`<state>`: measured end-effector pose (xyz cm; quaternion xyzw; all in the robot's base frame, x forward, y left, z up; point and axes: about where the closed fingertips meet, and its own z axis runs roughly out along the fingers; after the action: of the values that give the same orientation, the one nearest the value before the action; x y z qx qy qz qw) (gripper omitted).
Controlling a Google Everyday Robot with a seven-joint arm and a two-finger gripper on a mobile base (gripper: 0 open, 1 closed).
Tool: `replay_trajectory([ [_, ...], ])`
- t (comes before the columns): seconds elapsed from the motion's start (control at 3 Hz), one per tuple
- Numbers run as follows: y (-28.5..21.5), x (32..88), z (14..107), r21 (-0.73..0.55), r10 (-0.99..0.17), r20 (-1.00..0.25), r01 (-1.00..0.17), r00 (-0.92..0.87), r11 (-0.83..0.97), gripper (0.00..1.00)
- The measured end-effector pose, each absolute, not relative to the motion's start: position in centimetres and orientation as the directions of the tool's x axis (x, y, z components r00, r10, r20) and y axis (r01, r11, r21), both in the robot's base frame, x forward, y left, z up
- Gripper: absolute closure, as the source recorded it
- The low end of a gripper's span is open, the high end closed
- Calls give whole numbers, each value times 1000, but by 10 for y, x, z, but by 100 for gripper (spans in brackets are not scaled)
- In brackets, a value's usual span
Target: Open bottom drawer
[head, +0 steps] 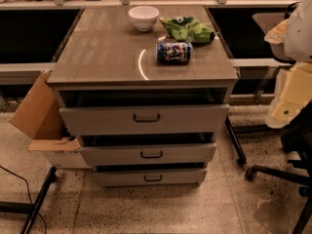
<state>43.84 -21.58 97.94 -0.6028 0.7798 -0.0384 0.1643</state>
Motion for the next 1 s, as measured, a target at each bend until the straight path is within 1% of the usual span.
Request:
replay_trajectory([
  [0.33, -212, 440, 969, -263, -955, -213, -929, -208, 261, 0],
  [0.67, -186, 431, 933, -251, -953, -275, -948, -124, 196, 0],
  [1.0, -134, 420, 862, -222, -908, -419, -969, -3, 105, 0],
])
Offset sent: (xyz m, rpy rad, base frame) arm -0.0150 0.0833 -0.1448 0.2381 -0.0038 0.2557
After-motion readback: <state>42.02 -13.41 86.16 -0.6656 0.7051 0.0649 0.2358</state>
